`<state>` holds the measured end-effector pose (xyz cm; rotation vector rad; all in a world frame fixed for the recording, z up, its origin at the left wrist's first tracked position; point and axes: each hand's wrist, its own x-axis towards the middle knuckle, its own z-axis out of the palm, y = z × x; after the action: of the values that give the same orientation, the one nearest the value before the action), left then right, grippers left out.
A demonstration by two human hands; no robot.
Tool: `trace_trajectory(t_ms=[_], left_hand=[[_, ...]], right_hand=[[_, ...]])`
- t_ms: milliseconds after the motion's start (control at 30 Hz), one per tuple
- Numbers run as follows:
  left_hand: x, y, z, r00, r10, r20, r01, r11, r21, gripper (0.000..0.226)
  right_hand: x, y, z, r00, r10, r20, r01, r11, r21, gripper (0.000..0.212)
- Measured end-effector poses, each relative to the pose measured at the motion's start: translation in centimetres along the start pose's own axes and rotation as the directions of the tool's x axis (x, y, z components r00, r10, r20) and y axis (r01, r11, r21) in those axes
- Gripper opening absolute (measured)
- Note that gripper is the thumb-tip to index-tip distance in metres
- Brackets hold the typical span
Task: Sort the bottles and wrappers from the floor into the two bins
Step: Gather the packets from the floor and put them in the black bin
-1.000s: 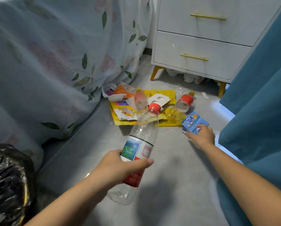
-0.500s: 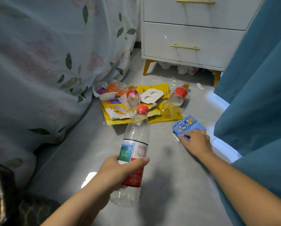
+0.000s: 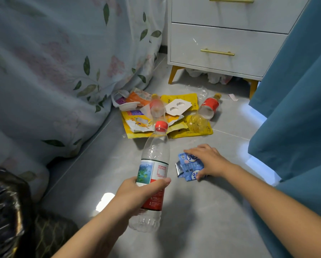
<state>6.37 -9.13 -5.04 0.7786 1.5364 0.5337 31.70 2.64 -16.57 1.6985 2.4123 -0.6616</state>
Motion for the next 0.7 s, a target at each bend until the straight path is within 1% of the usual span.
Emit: trace_trajectory(t_ms=[33, 100, 167, 200, 233, 267, 333, 400, 433, 500, 567, 600, 667, 700], left_hand=[[0.0, -0.1, -0.2, 1.000, -0.001, -0.005, 0.001, 1.000, 0.004, 0.053], [0.1, -0.3, -0.5, 1.000, -0.005, -0.014, 0.005, 1.000, 0.000, 0.058], [0.0, -0.2, -0.7, 1.000, -0.004, -0.014, 0.004, 1.000, -0.007, 0.058], [-0.1, -0.2, -0.7, 1.000, 0.000, -0.014, 0.000, 1.000, -0.009, 0.057], [-0.2, -0.2, -0.7, 1.000, 0.002, -0.013, -0.002, 1.000, -0.009, 0.055], [-0.3, -0.2, -0.6, 1.000, 0.002, -0.014, -0.002, 1.000, -0.010, 0.052], [-0.5, -0.1, -0.6, 1.000, 0.001, -0.015, -0.001, 1.000, -0.003, 0.048], [-0.8, 0.2, -0.7, 1.000, 0.011, -0.002, -0.011, 1.000, 0.006, 0.054], [-1.1, 0.5, -0.8, 1.000, 0.021, 0.004, -0.021, 1.000, 0.011, 0.058], [-2.1, 1.7, -1.0, 0.998, 0.055, 0.007, -0.055, 0.998, 0.026, 0.058], [-3.5, 3.4, -1.6, 0.994, 0.106, 0.026, -0.107, 0.993, 0.043, 0.058], [-4.4, 4.3, -2.1, 0.990, 0.137, 0.042, -0.139, 0.989, 0.047, 0.060], [-6.4, 6.0, -3.6, 0.976, 0.206, 0.071, -0.210, 0.976, 0.055, 0.063], [-7.4, 6.7, -4.5, 0.969, 0.238, 0.067, -0.242, 0.969, 0.059, 0.061]], right_hand=[[0.4, -0.1, -0.1, 0.998, 0.004, 0.066, 0.001, 0.997, -0.073, 0.111], [0.7, -0.3, -0.1, 0.990, 0.026, 0.141, -0.001, 0.984, -0.179, 0.121], [0.7, -0.7, 0.1, 0.983, 0.066, 0.171, -0.027, 0.975, -0.222, 0.126], [0.6, -0.9, 0.3, 0.980, 0.080, 0.182, -0.041, 0.977, -0.211, 0.125], [0.6, -1.0, 0.7, 0.978, 0.094, 0.188, -0.063, 0.984, -0.164, 0.120], [0.4, -1.1, 1.1, 0.977, 0.103, 0.186, -0.087, 0.992, -0.090, 0.110], [0.0, -1.4, 2.0, 0.980, 0.110, 0.169, -0.119, 0.992, 0.043, 0.083], [-0.3, -1.5, 2.8, 0.983, 0.126, 0.133, -0.141, 0.984, 0.112, 0.059], [-0.5, -1.6, 3.0, 0.986, 0.132, 0.099, -0.147, 0.976, 0.162, 0.052], [-0.8, -1.7, 3.3, 0.985, 0.166, 0.046, -0.172, 0.930, 0.325, 0.041], [-1.1, -2.4, 3.2, 0.977, 0.209, 0.035, -0.198, 0.842, 0.502, 0.031], [-1.2, -3.1, 3.0, 0.972, 0.231, 0.043, -0.211, 0.776, 0.594, 0.027], [-1.6, -5.0, 2.4, 0.961, 0.264, 0.086, -0.233, 0.597, 0.768, 0.024], [-2.0, -6.2, 1.8, 0.958, 0.273, 0.093, -0.229, 0.526, 0.819, 0.025]])
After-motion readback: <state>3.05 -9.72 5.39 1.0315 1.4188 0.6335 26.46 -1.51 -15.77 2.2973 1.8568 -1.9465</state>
